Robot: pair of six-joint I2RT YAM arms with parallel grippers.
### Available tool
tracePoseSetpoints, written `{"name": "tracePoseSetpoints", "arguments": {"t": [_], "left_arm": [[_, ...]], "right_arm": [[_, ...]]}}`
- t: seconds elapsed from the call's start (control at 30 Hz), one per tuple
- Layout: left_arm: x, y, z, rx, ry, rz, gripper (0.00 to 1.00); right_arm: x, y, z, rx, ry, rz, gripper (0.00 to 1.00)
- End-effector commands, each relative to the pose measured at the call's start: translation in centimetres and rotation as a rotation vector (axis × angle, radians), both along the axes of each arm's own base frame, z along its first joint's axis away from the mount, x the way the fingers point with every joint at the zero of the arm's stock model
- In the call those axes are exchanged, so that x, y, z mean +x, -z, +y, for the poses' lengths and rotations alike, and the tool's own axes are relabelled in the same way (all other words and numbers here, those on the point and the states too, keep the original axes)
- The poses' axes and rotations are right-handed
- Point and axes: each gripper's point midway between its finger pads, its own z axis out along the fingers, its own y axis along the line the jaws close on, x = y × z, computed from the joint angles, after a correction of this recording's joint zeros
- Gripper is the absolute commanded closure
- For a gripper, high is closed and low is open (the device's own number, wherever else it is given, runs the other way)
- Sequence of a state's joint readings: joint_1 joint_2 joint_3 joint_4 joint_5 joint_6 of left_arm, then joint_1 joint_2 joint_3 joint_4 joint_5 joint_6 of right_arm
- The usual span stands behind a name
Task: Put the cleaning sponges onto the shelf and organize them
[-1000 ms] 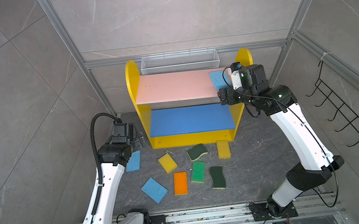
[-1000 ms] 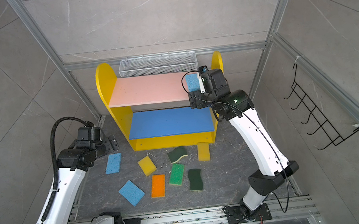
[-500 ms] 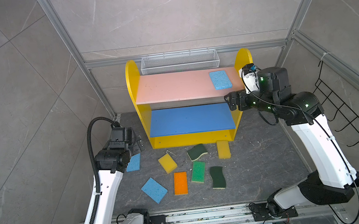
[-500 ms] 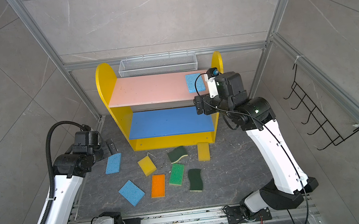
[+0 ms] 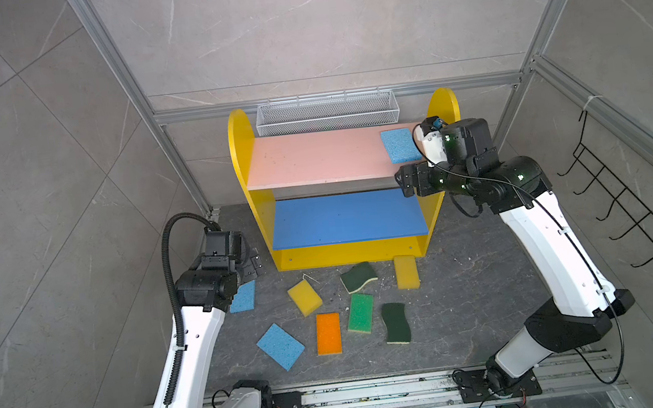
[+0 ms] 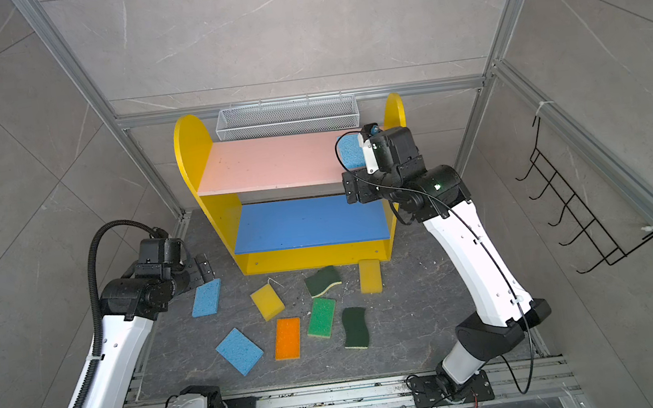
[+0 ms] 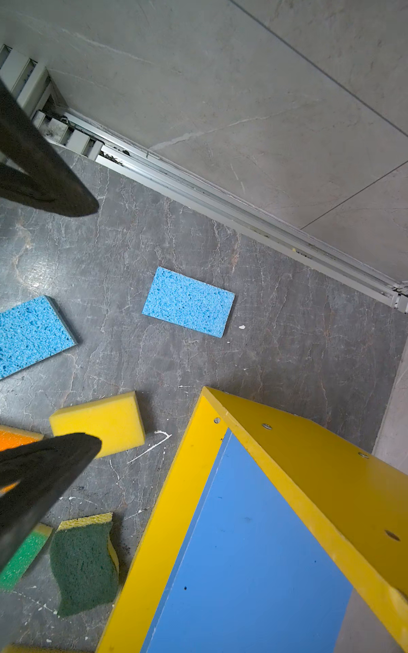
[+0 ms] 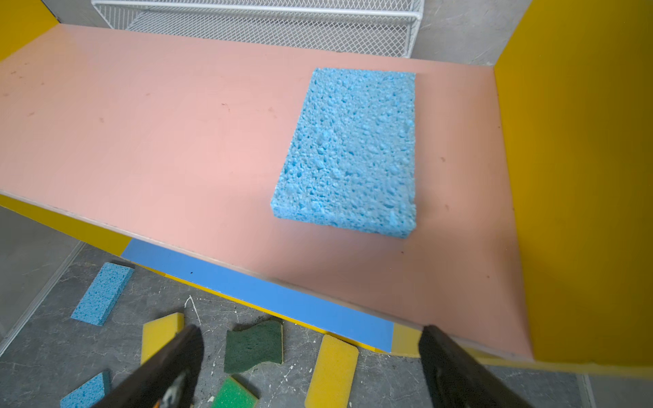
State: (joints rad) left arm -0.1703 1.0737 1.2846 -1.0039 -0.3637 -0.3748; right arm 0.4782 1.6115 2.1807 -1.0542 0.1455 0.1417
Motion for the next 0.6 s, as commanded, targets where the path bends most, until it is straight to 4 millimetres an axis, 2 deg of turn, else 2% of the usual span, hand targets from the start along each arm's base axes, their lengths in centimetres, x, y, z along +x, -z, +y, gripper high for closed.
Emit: {"name": "tracePoseSetpoints", "arguments": {"t": [0.0,0.37,0.57], "left_arm": [[0.8,-1.5,-0.2,-0.009,0.003,-0.052,0.02],[1.8,-0.9,-0.3,0.001,0.003,-0.047,0.02],[2.2,-0.8,-0.4,0.002,0.004,-0.047,0.02]], "right_arm": [[0.7,-1.8,-0.3,0.019,0.040,-0.061,0.03],[2.8,-1.2,0.2,0.000,0.063,-0.073,0.02],[4.1,-0.4,-0.2,-0.042,0.108,-0.069,0.02]]}}
